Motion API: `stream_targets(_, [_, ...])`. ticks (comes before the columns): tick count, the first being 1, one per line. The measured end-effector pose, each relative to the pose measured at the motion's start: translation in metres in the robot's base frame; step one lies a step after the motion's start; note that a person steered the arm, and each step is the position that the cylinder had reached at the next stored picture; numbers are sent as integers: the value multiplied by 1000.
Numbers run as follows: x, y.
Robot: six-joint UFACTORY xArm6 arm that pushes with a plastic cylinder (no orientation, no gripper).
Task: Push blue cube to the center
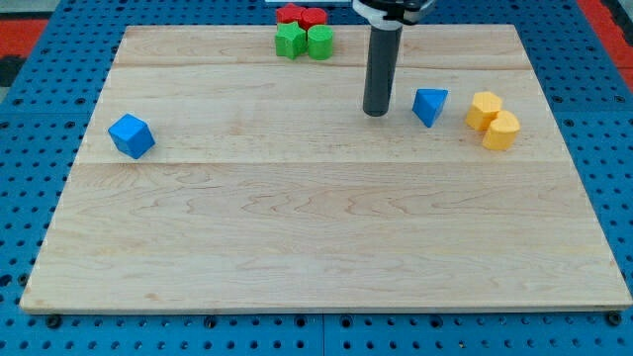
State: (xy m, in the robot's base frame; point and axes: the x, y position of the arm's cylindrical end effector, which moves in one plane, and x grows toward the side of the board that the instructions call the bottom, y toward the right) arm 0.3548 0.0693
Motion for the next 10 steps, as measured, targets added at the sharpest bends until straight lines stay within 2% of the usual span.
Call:
stream_targets(3, [-4, 75])
stream_targets(4, [-3, 82])
stream_targets(5, [1, 49])
stream_targets(7, [85, -67])
stream_targets(8, [118, -146])
stream_targets(9, [123, -263])
stream_targets(10, [108, -373])
